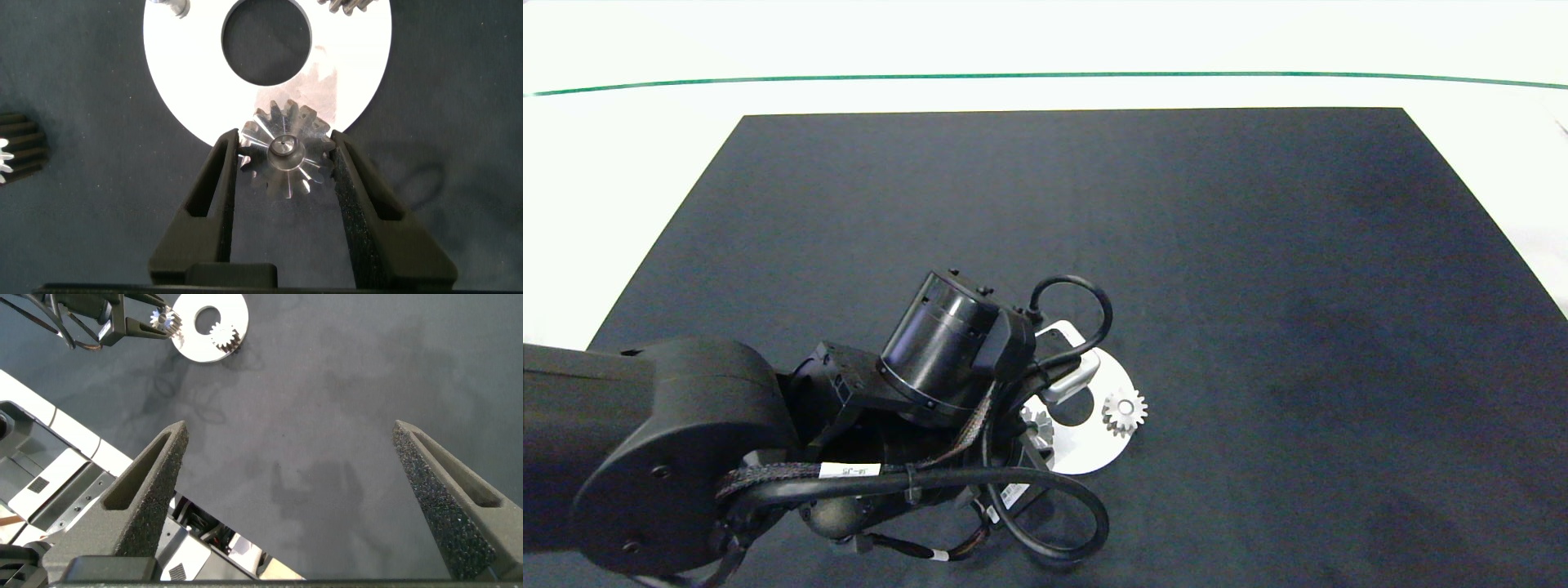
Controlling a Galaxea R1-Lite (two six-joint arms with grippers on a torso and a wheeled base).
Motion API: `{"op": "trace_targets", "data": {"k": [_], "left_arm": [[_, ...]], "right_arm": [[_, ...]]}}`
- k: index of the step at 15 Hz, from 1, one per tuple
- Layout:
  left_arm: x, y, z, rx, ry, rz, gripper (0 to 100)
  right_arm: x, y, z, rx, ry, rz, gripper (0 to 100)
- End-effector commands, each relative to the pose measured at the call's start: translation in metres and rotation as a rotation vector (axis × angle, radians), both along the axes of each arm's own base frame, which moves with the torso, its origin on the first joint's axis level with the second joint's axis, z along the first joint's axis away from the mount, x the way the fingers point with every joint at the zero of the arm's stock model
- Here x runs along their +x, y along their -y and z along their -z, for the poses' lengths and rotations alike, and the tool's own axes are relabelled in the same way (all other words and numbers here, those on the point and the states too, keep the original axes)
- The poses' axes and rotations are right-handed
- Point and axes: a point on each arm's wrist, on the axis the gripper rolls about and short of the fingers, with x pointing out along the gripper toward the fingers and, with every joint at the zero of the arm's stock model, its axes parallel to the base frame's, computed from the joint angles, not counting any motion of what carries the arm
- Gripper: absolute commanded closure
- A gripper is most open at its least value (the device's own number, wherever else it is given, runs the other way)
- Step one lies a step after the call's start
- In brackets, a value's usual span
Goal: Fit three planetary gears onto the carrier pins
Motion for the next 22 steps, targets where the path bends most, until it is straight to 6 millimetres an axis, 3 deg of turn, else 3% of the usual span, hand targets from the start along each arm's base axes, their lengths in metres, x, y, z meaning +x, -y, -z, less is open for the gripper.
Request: {"op": "trace_targets", "data": {"k": [1, 17, 18, 22], "left_arm": [[-0.0007, -0.0002, 0.0, 0.003, 0.0, 0.002, 93], [-0.0011, 0.0001, 0.0025, 0.008, -0.007, 0.001, 93], [-0.0011, 0.0001, 0.0025, 0.008, -0.007, 0.001, 0], [-0.001, 0.0002, 0.0033, 0.009, -0.008, 0.001, 0]], "right_arm": [[0.0, 0.0001, 0.0005, -0.004, -0.003, 0.001, 0], [-0.0003, 0.0004, 0.0001, -0.001, 0.0, 0.001, 0], [-0.0007, 0.0007, 0.0001, 0.0, 0.001, 0.001, 0], [-0.0003, 0.0004, 0.0001, -0.001, 0.0, 0.001, 0]]}}
